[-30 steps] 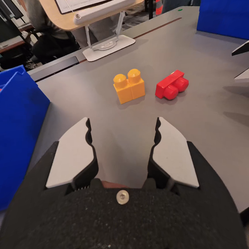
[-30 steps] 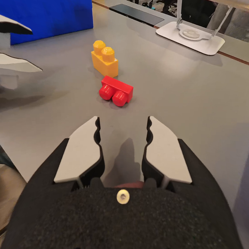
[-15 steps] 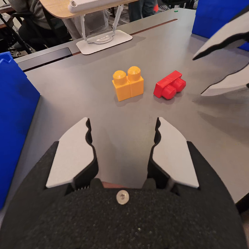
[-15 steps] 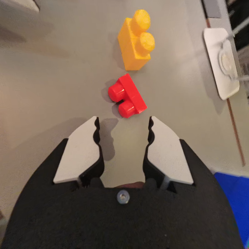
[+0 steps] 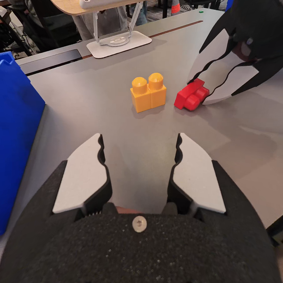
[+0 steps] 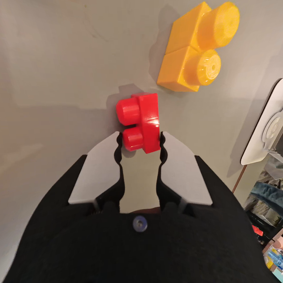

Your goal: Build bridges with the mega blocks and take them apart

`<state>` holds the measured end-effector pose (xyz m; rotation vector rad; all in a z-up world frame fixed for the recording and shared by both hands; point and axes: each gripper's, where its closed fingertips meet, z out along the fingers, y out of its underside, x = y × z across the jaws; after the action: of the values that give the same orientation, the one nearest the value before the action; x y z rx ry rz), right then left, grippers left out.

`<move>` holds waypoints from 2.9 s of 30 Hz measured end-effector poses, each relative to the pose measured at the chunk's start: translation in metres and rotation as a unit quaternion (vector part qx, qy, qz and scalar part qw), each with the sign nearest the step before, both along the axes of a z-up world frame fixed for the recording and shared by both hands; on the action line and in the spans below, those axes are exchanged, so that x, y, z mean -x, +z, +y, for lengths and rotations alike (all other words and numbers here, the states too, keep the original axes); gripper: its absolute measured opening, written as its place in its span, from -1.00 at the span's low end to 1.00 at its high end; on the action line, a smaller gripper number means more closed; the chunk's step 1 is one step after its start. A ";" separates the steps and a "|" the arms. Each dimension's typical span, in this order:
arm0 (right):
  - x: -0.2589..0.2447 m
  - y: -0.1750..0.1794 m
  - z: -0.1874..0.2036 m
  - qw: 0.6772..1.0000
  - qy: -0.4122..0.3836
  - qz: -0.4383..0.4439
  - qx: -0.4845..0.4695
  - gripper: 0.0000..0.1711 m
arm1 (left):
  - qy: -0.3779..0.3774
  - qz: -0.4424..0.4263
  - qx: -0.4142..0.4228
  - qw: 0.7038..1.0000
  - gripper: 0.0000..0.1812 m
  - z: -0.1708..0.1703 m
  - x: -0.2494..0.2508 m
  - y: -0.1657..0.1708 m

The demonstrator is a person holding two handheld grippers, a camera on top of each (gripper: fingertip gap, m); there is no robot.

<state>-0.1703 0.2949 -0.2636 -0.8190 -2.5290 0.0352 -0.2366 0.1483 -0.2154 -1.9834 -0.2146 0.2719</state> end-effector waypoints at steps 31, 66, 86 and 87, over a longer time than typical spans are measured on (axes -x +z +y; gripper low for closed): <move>-0.079 0.088 -0.038 0.890 -0.194 0.194 0.363 -0.46 | -0.009 -0.013 -0.030 0.999 -0.07 -0.004 -0.003 0.008; 0.094 0.092 -0.044 0.818 -0.108 -0.275 0.493 -0.47 | -0.016 0.001 -0.021 1.000 -0.11 -0.011 -0.017 0.010; 0.092 0.092 -0.037 0.731 -0.267 -0.055 0.625 -0.47 | -0.025 -0.017 -0.029 0.999 -0.11 -0.010 -0.023 0.011; 0.092 0.089 -0.037 0.735 -0.268 -0.057 0.620 -0.47 | -0.026 -0.019 -0.030 0.999 -0.11 -0.010 -0.024 0.011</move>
<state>-0.2619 0.2581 -0.1748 -2.0124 -1.9727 1.6369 -0.2126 0.1385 -0.2045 -1.9326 -0.1923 0.1931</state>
